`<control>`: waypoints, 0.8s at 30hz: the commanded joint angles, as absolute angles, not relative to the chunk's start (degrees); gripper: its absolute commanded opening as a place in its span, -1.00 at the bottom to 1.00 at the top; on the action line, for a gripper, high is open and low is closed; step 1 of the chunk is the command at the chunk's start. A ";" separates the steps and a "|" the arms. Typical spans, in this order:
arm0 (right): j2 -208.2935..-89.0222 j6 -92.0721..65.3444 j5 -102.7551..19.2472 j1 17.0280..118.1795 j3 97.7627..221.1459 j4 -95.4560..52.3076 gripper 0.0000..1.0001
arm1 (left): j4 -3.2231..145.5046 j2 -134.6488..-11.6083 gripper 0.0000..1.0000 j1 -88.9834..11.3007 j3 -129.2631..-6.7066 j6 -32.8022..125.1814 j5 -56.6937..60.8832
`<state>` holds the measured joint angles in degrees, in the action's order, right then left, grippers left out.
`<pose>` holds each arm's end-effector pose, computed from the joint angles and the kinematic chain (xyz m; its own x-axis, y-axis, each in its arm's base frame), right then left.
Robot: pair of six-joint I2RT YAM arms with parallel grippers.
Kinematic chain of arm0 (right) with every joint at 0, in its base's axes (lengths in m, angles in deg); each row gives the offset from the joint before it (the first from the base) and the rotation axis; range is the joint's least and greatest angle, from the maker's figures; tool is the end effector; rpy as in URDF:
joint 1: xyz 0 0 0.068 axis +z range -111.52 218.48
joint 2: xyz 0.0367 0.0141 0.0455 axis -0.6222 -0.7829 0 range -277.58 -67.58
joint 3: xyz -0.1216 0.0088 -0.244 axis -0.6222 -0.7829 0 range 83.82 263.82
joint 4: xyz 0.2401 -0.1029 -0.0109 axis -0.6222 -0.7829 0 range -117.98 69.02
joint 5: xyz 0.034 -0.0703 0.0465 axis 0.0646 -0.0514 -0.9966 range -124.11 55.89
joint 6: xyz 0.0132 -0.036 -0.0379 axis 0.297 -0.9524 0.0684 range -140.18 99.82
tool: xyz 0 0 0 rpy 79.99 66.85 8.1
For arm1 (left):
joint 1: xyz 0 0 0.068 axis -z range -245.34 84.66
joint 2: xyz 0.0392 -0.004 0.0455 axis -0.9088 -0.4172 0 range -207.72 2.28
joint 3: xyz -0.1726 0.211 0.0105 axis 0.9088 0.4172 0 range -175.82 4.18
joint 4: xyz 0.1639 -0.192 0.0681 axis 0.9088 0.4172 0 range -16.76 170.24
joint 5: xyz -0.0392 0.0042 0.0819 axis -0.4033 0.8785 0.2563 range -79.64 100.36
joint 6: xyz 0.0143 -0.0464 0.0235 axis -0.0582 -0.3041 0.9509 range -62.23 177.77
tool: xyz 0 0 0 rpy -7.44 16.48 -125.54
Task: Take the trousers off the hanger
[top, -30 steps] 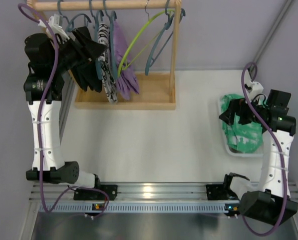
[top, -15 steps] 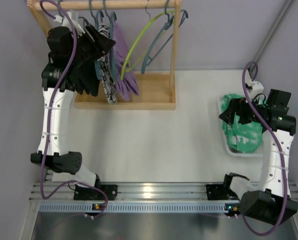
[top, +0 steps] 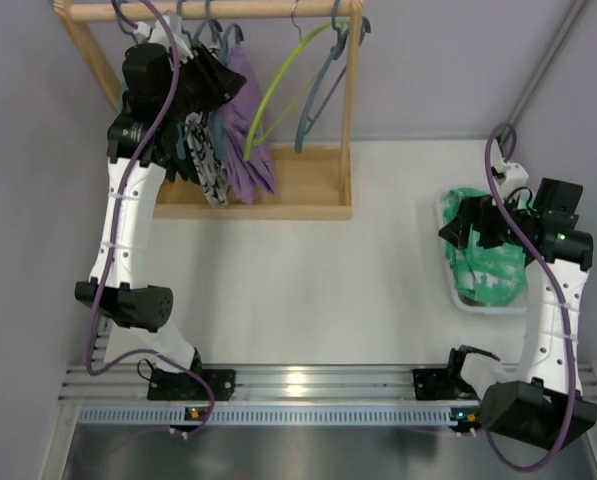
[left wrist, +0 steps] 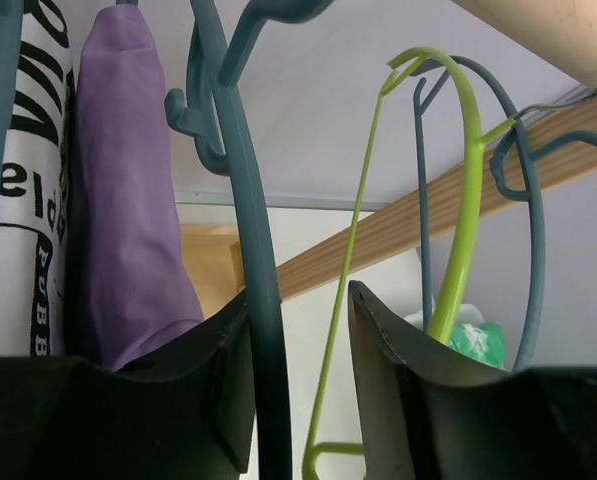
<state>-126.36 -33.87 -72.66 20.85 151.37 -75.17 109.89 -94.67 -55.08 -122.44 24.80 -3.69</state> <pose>0.1855 -0.0356 0.3634 -0.6170 0.0017 -0.7870 -0.3356 0.9039 0.2651 0.3359 -0.0694 0.5358 -0.3232 -0.4779 -0.8168 0.2788 0.7767 -0.5648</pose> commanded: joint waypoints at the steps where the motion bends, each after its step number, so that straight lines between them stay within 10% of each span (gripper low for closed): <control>1: -125.94 -34.06 -72.61 21.51 152.73 -73.10 0.99 | 105.07 -95.72 -0.13 -54.88 -125.19 24.46 -3.62; 13: -125.15 -34.15 -72.26 21.51 152.02 -72.66 0.99 | 102.61 -96.87 -1.00 -54.88 -127.48 23.93 -3.44; 24: -124.71 -33.80 -72.34 21.51 151.76 -72.13 0.99 | 93.20 -94.14 -1.00 -54.79 -131.69 21.47 -1.86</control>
